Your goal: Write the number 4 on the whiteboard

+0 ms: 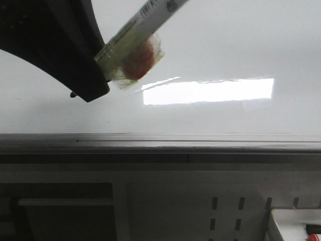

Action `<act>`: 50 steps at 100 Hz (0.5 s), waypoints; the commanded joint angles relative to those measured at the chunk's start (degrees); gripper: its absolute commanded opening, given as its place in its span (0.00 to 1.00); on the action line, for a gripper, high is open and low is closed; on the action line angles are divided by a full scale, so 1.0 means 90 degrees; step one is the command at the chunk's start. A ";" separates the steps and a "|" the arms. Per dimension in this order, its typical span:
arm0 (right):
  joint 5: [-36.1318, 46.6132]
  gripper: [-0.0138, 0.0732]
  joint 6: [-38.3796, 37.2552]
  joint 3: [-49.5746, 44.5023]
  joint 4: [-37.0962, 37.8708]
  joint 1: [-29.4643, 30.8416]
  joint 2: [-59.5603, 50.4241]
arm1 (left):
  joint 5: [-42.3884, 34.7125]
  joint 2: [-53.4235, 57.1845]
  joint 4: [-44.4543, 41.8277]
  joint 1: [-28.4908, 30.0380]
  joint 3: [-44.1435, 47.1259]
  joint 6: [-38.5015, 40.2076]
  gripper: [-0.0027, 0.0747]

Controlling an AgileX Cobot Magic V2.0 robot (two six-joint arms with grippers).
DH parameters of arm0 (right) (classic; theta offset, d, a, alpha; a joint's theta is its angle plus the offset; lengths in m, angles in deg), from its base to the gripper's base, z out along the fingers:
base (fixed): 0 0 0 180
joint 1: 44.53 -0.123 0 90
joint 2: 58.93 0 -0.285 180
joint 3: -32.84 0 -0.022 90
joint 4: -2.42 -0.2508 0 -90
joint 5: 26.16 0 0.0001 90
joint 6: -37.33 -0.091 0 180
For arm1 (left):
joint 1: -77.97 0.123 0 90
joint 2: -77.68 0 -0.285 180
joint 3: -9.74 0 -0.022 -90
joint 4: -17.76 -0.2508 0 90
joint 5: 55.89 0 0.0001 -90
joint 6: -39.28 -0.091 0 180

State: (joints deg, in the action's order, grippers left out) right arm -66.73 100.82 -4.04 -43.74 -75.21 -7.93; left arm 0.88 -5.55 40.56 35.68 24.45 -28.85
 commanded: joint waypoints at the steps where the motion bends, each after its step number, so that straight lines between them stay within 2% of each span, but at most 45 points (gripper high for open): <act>1: 0.0569 0.64 0.0140 0.0234 -0.0178 -0.0293 0.0147 | -0.0223 0.0164 0.0078 -0.0136 -0.0237 -0.0002 0.01; 13: 0.0801 0.64 0.0140 0.0279 -0.0178 -0.0674 0.0357 | -0.0248 0.0164 0.0063 -0.0180 -0.0237 -0.0002 0.01; 30: 0.1216 0.64 0.0140 0.0292 -0.0747 -0.1140 0.0816 | -0.0262 0.0164 0.0063 -0.0180 -0.0237 -0.0002 0.01; 50: 0.1518 0.64 0.0140 0.0382 -0.0952 -0.1447 0.1236 | -0.0284 0.0164 0.0051 -0.0180 -0.0237 -0.0002 0.01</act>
State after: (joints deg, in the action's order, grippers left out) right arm -55.59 101.38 -3.30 -48.89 -87.23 2.38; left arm 0.62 -5.55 38.91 34.61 24.45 -28.99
